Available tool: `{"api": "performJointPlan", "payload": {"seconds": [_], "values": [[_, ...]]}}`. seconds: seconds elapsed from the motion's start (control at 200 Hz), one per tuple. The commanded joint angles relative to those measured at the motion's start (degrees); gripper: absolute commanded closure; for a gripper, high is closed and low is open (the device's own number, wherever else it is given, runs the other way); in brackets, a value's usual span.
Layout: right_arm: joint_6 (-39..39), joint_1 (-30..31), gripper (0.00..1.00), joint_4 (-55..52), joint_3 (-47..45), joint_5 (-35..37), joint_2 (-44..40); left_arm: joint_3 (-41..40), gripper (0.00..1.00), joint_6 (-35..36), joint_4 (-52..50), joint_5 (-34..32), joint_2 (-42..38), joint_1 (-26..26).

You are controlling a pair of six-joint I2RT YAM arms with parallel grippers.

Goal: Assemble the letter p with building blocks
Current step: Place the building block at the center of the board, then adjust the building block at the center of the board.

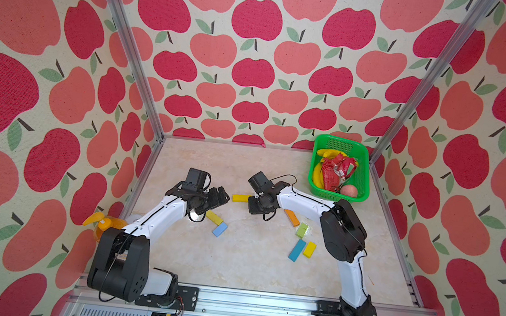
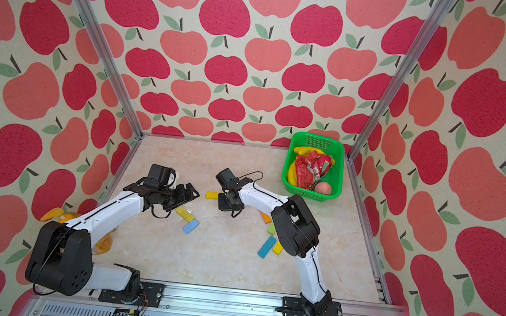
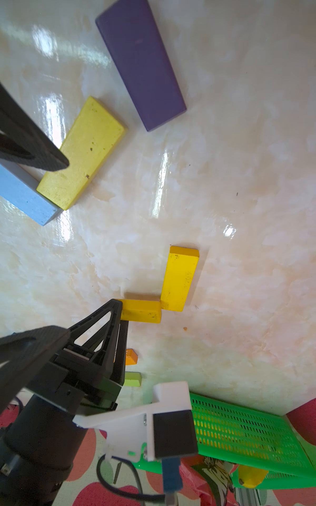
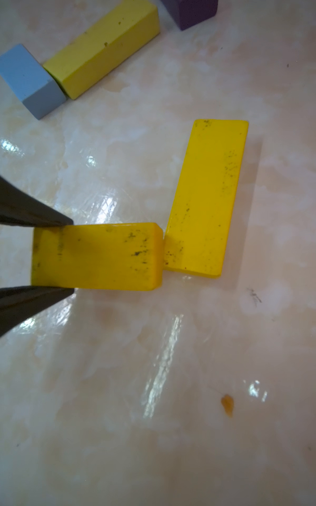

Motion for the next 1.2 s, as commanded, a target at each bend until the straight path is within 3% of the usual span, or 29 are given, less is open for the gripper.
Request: {"api": "performJointPlan", "payload": {"seconds": [0.0,0.36,0.455,0.62,0.77,0.865,0.965,1.195], "values": [[1.5,0.5,0.75,-0.5,-1.5,1.0,-0.5,1.5,0.08,-0.4,0.0,-1.1,1.2,-0.4],[2.1,0.7,0.73,0.3,-1.6,0.5,-0.2,1.7,0.08,-0.1,-0.1,-1.6,2.0,-0.8],[2.2,0.8,0.65,0.4,-1.1,-0.5,0.1,1.6,0.08,-0.2,0.2,-1.6,2.7,-0.9],[1.2,0.8,0.41,2.0,-1.7,-1.5,-1.9,1.6,0.08,-0.5,1.4,-1.6,4.4,-0.9],[-1.3,-0.7,0.38,4.3,-3.0,-1.9,-6.9,4.1,0.09,0.1,1.5,-1.9,7.7,-0.9],[-2.4,-4.0,0.41,5.8,-3.5,-5.9,-9.0,6.2,0.12,0.4,2.1,-1.5,10.2,-0.8],[-2.4,-9.0,0.53,7.6,-2.9,-13.8,-7.5,8.9,0.22,0.7,2.6,-1.2,14.1,-0.8],[-1.6,-14.3,0.89,11.1,-0.4,-25.2,-1.8,13.0,0.57,0.0,5.0,0.8,21.4,-0.6]]}}
